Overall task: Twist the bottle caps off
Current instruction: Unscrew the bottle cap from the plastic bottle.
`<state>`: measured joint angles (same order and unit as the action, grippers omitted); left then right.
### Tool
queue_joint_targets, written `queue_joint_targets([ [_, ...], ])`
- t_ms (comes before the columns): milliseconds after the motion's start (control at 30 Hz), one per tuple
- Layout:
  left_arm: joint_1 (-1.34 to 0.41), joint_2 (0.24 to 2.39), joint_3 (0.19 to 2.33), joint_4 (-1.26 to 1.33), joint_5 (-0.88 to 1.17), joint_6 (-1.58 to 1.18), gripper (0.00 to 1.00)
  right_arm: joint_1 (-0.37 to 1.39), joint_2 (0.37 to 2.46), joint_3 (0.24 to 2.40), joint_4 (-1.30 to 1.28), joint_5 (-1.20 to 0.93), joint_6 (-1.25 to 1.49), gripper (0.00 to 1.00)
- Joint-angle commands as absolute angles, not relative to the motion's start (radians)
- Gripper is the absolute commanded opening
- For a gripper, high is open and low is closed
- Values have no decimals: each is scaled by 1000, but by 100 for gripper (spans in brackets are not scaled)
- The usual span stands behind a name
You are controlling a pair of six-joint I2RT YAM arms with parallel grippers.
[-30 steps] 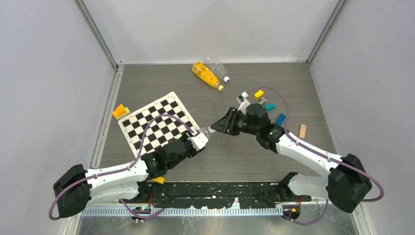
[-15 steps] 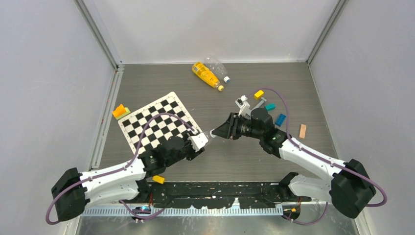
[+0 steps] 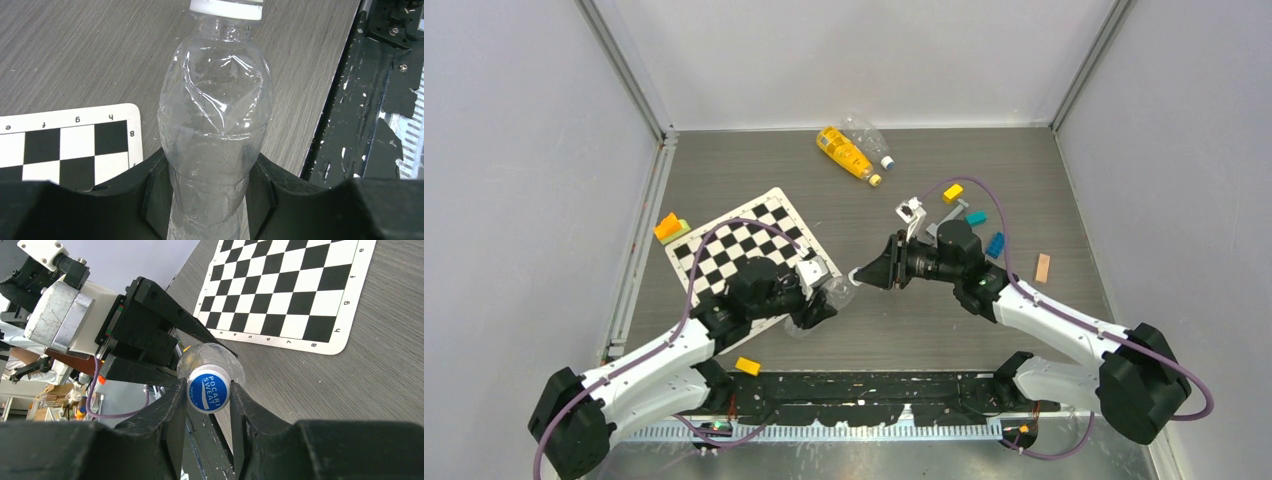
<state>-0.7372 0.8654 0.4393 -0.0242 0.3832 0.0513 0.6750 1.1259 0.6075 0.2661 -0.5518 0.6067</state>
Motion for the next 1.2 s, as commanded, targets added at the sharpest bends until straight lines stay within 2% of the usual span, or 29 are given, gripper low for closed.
queue_joint_targets([
  [0, -727, 854, 505, 94, 423, 15, 0, 687, 1089, 623, 154, -517, 552, 32],
  [33, -727, 848, 505, 90, 401, 20, 0, 687, 1073, 635, 137, -477, 563, 48],
  [100, -727, 834, 492, 95, 348, 39, 0, 686, 1050, 654, 80, -415, 587, 65],
  [167, -727, 820, 459, 141, 293, 61, 0, 686, 1022, 675, 29, -359, 612, 75],
  [267, -727, 805, 397, 219, 202, 65, 0, 685, 979, 675, 21, -282, 680, 83],
  [367, -727, 801, 384, 234, 168, 61, 0, 684, 943, 661, 48, -215, 744, 84],
  [500, -729, 822, 382, 227, 129, 76, 0, 684, 934, 629, 170, -169, 848, 80],
  [600, -736, 840, 400, 211, 79, 86, 0, 685, 963, 612, 247, -179, 901, 75],
  [733, -769, 856, 409, 195, 59, 93, 0, 685, 1027, 647, 220, -186, 923, 69],
  [933, -785, 898, 443, 107, 50, 159, 0, 686, 1101, 670, 249, -216, 962, 68],
  [1167, -805, 914, 443, 130, 53, 160, 0, 687, 1163, 687, 284, -278, 993, 63],
])
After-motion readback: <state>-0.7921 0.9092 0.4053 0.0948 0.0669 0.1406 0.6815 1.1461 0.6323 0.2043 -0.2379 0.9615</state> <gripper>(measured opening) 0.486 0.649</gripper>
